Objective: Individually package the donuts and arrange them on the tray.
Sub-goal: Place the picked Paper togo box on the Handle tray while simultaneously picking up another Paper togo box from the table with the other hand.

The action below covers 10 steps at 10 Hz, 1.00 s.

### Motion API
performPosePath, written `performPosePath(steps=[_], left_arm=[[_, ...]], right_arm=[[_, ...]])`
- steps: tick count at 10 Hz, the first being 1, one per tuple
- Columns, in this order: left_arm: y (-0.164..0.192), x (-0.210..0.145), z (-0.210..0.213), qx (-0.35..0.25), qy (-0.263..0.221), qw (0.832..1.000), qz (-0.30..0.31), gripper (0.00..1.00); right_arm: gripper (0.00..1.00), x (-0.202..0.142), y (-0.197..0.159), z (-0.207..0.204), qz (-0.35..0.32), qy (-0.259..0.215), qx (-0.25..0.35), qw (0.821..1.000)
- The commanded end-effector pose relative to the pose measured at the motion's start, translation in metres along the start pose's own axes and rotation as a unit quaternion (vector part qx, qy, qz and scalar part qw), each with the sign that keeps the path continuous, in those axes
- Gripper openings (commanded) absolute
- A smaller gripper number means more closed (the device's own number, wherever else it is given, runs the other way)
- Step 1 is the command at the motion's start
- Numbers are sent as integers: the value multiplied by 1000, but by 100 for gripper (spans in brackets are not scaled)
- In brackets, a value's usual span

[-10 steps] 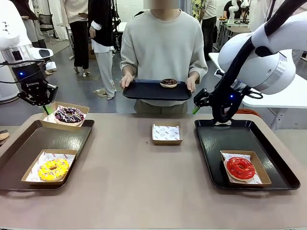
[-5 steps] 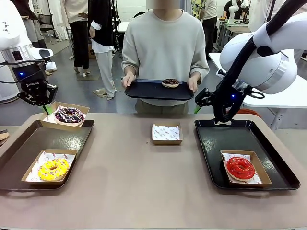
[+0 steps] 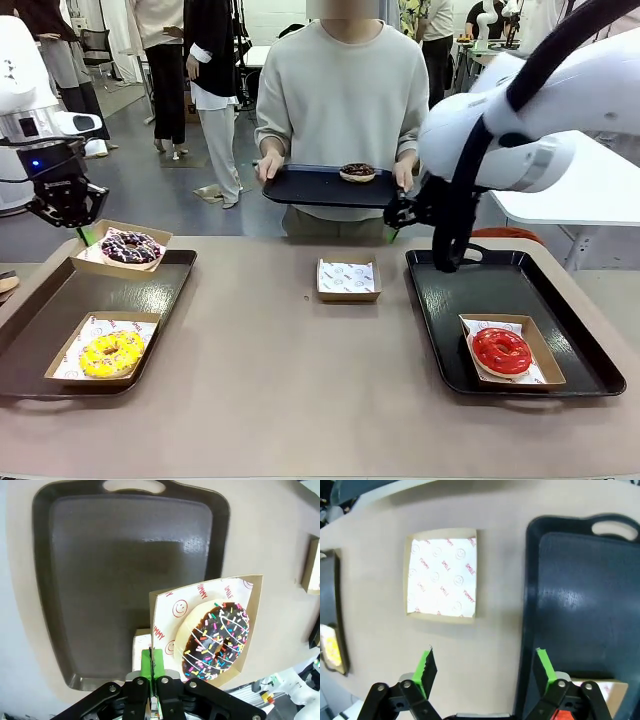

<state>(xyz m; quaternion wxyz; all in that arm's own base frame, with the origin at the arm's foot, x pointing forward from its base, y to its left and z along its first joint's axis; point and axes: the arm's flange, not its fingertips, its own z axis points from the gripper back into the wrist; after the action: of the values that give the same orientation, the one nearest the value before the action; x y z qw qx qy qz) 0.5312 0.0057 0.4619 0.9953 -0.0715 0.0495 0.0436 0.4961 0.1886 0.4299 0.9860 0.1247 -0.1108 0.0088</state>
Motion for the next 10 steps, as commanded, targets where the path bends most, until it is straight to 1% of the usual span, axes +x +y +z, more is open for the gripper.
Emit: performPosePath(steps=[1,3,4,6,8,10], left_arm=[[26,4,0,7,-12,1000,-2,1],[47,6,-11,2,-10,1000,4,1],[56,6,-19,2,-7,1000,9,1],[70,5,-29,-1,-4,1000,10,1],[78,6,-37,3,-5,1000,3,1],[82,11,-41,-4,-13,1000,5,1]], right_arm=[[100,20,23,-28,-4,-5,-28,1000],[100,27,33,-57,4,-19,-47,999],[100,33,36,-72,7,-31,-69,997],[100,44,40,-98,6,-36,-96,995],[100,48,47,-121,11,-28,-102,994],[100,49,50,-136,13,-20,-93,995]])
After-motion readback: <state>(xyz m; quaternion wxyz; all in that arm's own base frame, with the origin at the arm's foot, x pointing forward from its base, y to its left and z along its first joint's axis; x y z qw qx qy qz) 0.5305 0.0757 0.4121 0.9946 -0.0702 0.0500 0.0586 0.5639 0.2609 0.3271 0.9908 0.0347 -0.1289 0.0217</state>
